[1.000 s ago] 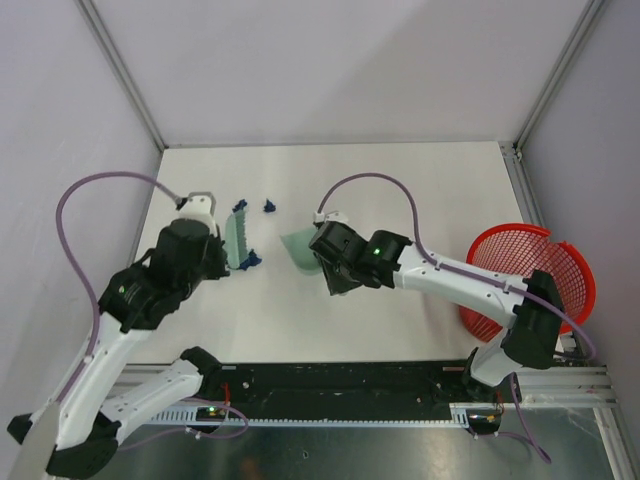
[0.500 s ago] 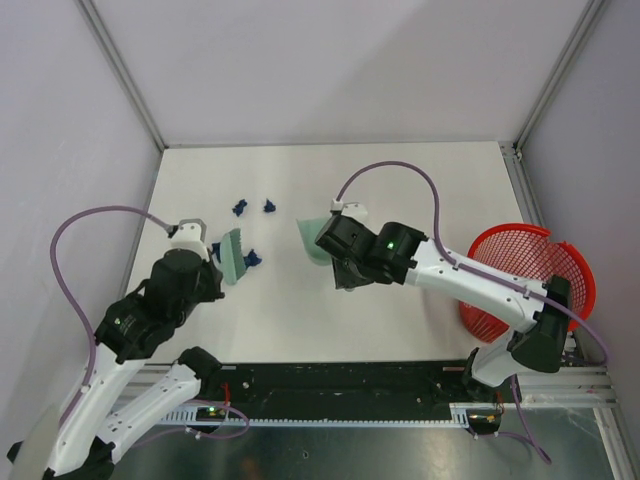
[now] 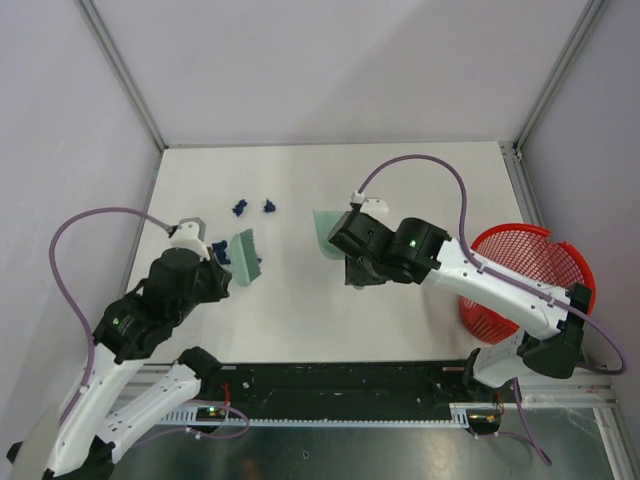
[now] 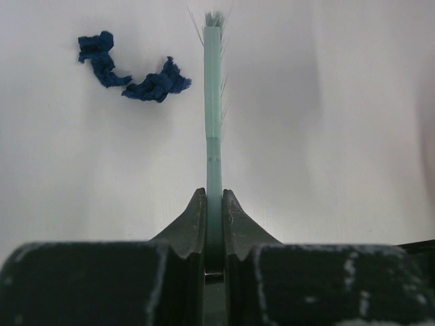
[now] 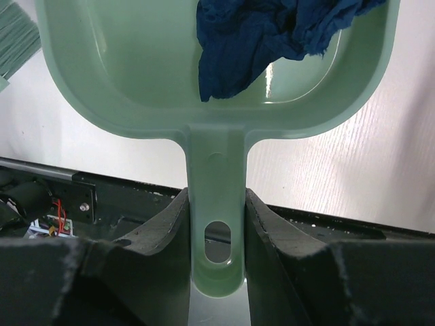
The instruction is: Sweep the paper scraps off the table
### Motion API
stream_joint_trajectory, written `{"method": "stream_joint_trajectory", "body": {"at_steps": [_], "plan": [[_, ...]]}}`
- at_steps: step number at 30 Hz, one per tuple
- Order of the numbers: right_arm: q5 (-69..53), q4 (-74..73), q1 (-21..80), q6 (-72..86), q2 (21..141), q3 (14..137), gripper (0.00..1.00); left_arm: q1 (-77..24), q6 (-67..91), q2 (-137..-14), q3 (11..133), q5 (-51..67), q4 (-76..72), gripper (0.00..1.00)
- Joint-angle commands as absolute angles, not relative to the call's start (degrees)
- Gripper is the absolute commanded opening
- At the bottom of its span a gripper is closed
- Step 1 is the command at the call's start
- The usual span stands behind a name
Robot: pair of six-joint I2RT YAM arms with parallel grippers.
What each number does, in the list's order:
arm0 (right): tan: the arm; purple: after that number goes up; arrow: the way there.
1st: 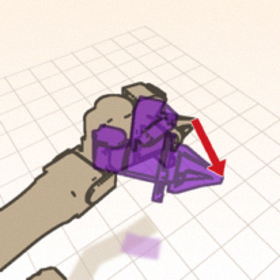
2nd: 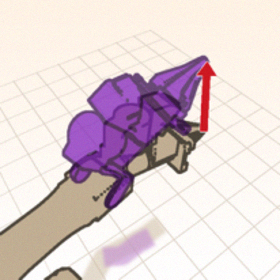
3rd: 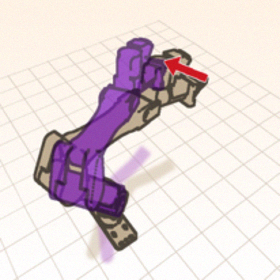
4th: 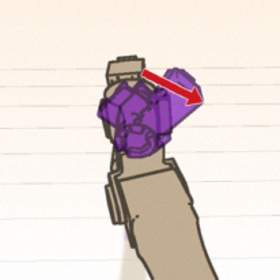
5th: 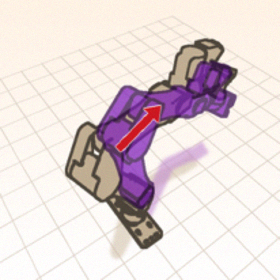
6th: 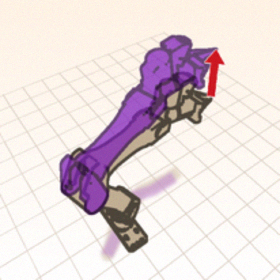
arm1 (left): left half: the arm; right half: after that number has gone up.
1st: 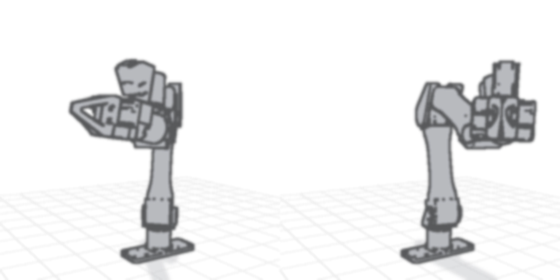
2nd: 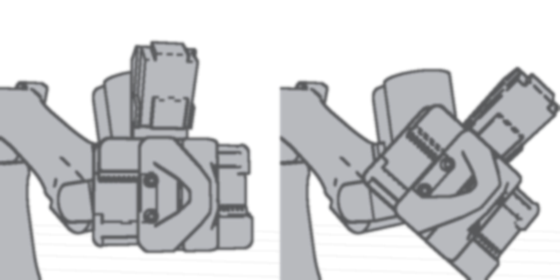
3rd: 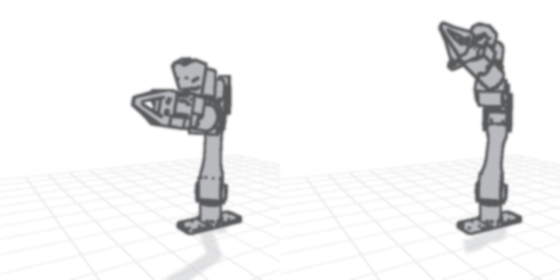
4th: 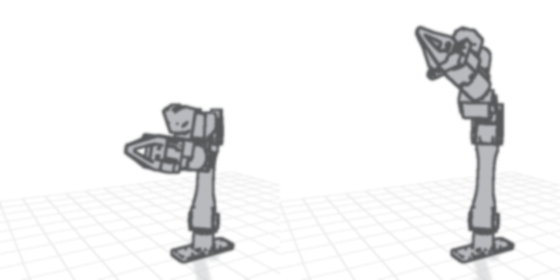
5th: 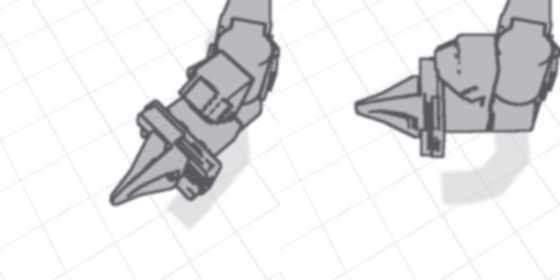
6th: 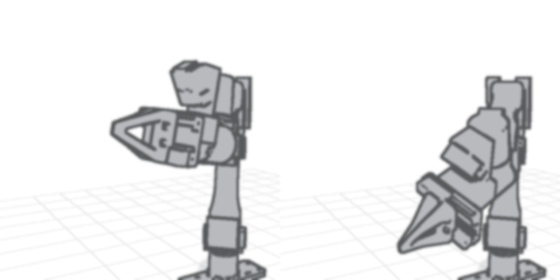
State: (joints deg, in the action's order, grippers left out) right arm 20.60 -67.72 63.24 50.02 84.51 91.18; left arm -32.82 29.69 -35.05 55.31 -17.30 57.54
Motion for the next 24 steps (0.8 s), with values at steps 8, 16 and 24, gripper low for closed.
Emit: {"method": "stream_joint_trajectory", "body": {"at_steps": [8, 16, 24], "plan": [[26.65, -74.47, 65.86, 58.21, 79.37, 97.35, 0.0, -32.52, 30.01, -30.03, 54.71, -14.34, 53.76, 0.0], [31.9, -78.46, 68.21, 66.08, 72.23, 97.94, 0.0, -32.52, 29.65, -29.15, 53.23, -13.2, 53.56, 0.0], [37.02, -80.72, 67.06, 72.95, 60.06, 93.0, 0.0, -32.51, 30.41, -31.32, 52.68, -14.29, 53.16, 0.0]]}}
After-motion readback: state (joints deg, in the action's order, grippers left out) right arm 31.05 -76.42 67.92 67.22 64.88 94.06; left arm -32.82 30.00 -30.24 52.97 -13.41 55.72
